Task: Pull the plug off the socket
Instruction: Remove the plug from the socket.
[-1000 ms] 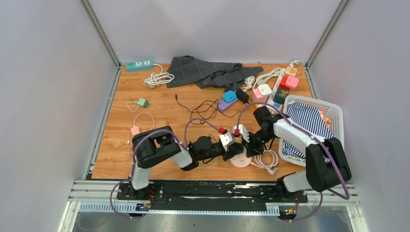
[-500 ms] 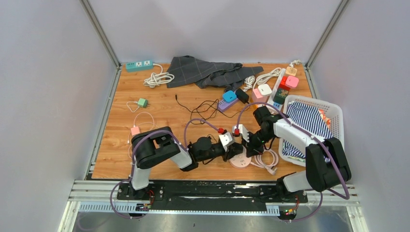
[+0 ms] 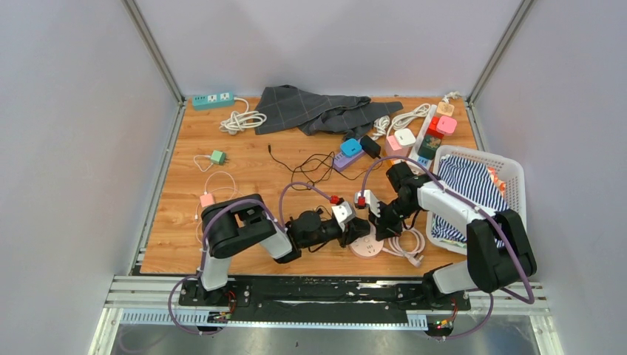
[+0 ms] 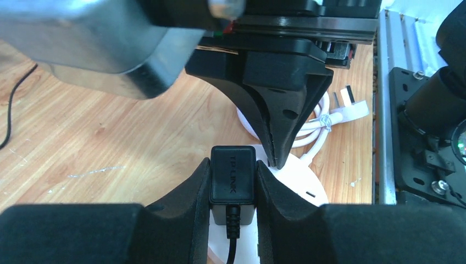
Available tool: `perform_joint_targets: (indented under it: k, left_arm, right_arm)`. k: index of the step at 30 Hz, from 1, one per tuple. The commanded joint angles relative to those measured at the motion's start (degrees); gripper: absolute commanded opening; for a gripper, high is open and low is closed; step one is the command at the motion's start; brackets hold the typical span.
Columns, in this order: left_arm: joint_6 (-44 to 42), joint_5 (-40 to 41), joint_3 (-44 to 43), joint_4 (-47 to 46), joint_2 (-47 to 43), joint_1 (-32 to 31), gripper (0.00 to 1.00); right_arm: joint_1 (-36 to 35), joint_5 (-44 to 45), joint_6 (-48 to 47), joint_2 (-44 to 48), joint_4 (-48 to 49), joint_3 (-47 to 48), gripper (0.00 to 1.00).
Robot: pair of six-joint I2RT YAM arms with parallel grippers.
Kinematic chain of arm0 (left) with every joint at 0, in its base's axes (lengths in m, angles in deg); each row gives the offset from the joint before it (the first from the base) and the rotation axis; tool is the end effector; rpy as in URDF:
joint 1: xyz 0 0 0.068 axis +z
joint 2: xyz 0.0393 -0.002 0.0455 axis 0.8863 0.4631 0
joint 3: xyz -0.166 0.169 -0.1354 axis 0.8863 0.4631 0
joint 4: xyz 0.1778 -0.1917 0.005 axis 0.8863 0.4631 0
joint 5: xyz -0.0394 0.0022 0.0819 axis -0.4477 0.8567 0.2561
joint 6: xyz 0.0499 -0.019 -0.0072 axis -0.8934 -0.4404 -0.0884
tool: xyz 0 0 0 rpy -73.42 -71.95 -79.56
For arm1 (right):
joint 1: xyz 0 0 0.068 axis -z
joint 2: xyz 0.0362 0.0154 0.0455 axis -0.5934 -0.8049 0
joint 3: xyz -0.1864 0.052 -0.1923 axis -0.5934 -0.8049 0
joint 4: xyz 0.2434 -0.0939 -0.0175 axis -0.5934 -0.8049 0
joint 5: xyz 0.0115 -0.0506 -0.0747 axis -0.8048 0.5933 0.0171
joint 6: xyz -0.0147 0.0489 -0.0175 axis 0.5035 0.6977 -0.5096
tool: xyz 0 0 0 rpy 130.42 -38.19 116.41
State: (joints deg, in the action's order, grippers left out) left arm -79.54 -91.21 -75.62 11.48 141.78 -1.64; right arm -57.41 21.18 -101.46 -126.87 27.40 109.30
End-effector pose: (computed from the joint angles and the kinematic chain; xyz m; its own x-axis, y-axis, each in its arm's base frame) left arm 0.1408 -0.2986 0.1267 -0.1501 -0.0080 -0.9886 0.9308 0.3358 -0.1440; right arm 0.2021 0.1013 0.1801 -0.1973 -0.7793 -0.5948 -0.9743 0.0886 0.2072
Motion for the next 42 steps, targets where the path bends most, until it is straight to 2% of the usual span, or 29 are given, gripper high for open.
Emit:
perform_joint_targets:
  k: [1,3,7,10,12,15,21,24,27,29,33,35,38,42]
  left_arm:
    - [4.09,-3.03,1.67,-6.52,1.67,1.32,0.00]
    - [0.66,-2.51,3.13,-10.31,2.25,0.57,0.00]
    - [-8.79,1.42,3.60,-10.05,2.04,-2.98,0.00]
    - [-3.41,2.88,3.28,-9.73,2.09,-2.13,0.00]
    - [2.72,0.54,2.76,-7.52,1.21,-0.42,0.00]
    - [2.52,-1.71,2.31,-6.30,0.80,0.11,0.00]
    - [-10.91,3.08,2.77,-6.27,0.88,-4.60,0.00]
    - [-3.51,3.83,1.50,-2.55,-0.23,-3.58,0.00]
    - [1.40,-0.23,0.94,-0.24,-1.26,-1.67,0.00]
    - [1.36,-0.55,1.92,-3.79,-0.37,-1.58,0.00]
    - [-4.39,1.29,3.02,-7.77,0.79,-2.92,0.00]
    - [-1.57,2.38,2.82,-5.78,0.03,-2.89,0.00]
    - [5.11,-0.91,2.06,-3.50,-0.85,-0.40,0.00]
    - [3.07,-2.06,2.62,-7.46,0.48,-0.35,0.00]
  right_arm:
    - [-0.61,8.20,-1.08,-2.58,0.67,-2.19,0.00]
    - [-0.61,8.20,-1.01,-2.67,0.67,-2.12,0.00]
    - [-0.60,8.12,-0.73,-2.53,0.59,-2.02,0.00]
    - [-0.61,8.12,-0.68,-2.58,0.58,-2.02,0.00]
    - [-0.68,8.11,-0.73,-2.65,0.66,-1.93,0.00]
    - [-0.69,8.21,-0.73,-2.85,0.67,-1.97,0.00]
    - [-0.69,8.11,-0.64,-2.76,0.58,-1.91,0.00]
    - [-0.78,7.86,-0.63,-2.70,0.48,-1.77,0.00]
    - [-0.99,7.89,-0.64,-2.75,0.49,-1.79,0.00]
    - [-0.97,7.94,-0.64,-2.86,0.49,-1.84,0.00]
    - [-0.95,7.93,-0.64,-3.09,0.42,-1.84,0.00]
    - [-0.96,7.86,-0.62,-3.12,0.33,-1.84,0.00]
    - [-0.91,7.61,-0.73,-3.03,0.32,-1.84,0.00]
    - [-1.02,7.72,-0.77,-3.35,0.25,-1.84,0.00]
